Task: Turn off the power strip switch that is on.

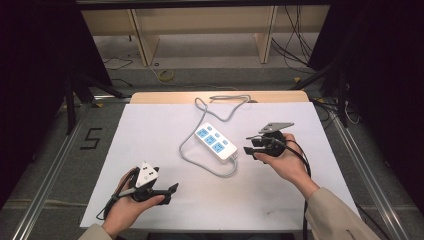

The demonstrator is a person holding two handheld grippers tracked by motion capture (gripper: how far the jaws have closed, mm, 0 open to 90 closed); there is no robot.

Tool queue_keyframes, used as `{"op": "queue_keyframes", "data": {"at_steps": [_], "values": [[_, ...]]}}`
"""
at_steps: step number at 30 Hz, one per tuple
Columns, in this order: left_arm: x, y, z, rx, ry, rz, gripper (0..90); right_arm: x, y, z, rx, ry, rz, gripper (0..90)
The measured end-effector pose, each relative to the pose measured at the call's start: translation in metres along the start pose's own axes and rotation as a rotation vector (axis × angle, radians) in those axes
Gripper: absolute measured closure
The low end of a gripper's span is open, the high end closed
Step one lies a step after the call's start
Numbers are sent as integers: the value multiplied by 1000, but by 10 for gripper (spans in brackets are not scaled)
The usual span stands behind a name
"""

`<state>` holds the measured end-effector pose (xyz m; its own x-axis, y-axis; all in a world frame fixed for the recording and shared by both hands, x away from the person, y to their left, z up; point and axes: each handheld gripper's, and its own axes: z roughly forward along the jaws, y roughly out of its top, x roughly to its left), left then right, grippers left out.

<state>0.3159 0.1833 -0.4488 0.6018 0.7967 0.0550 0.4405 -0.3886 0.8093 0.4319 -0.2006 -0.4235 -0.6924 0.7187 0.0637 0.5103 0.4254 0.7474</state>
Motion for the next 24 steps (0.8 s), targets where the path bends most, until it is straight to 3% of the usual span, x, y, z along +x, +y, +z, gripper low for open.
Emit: {"op": "queue_keyframes", "data": {"at_steps": [15, 24], "values": [[1, 0, 0, -1, 4, -8, 170, 4, -36, -30, -104, 39, -19, 296], [3, -1, -1, 0, 7, -7, 170, 8, -60, -49, -142, 28, -26, 260]]}}
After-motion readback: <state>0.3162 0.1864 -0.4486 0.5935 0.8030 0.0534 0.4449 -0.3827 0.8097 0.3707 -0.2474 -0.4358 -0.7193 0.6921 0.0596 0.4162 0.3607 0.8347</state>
